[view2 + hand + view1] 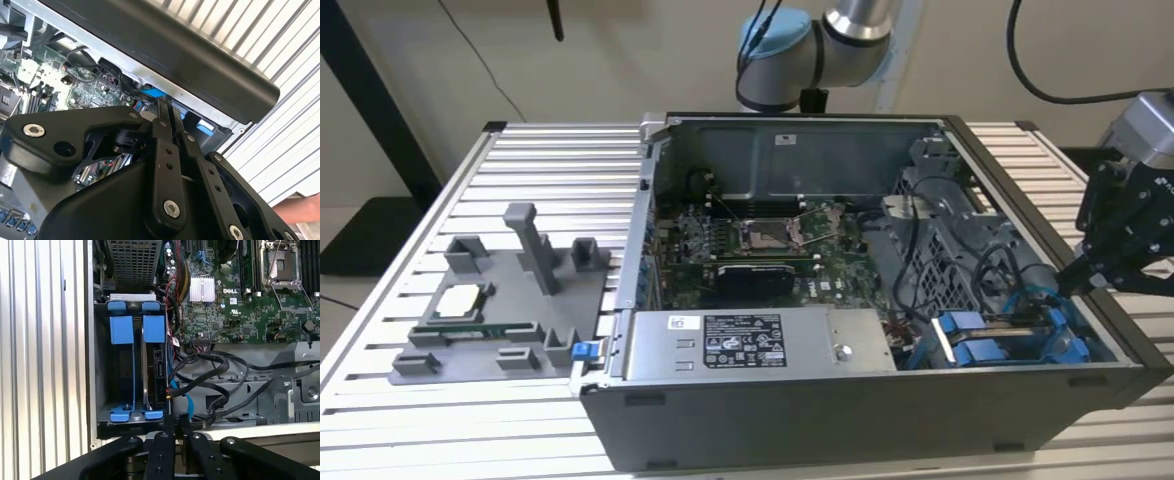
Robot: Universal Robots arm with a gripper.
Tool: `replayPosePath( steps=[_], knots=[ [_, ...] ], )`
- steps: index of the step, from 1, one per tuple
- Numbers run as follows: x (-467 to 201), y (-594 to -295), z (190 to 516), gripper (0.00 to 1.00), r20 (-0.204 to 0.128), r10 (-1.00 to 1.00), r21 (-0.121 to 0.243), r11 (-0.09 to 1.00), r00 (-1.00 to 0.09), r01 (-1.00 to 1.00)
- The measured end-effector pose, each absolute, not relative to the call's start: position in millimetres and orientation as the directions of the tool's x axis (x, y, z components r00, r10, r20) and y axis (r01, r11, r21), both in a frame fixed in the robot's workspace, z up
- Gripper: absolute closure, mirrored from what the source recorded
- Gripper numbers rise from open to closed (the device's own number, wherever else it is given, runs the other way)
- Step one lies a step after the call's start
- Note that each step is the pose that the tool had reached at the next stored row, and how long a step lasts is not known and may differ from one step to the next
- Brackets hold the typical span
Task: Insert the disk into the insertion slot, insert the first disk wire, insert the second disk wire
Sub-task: 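Insert the second disk wire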
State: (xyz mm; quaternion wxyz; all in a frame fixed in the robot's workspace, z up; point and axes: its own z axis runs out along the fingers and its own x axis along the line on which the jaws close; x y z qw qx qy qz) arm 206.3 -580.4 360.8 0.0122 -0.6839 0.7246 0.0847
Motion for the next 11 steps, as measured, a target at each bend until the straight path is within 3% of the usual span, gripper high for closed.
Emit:
replayPosePath(
  steps=[11],
  knots=[
    [205.7, -580.3, 369.4, 1.0, -0.134, -0.989, 0.106, 0.05, -0.064, -0.993]
  ],
)
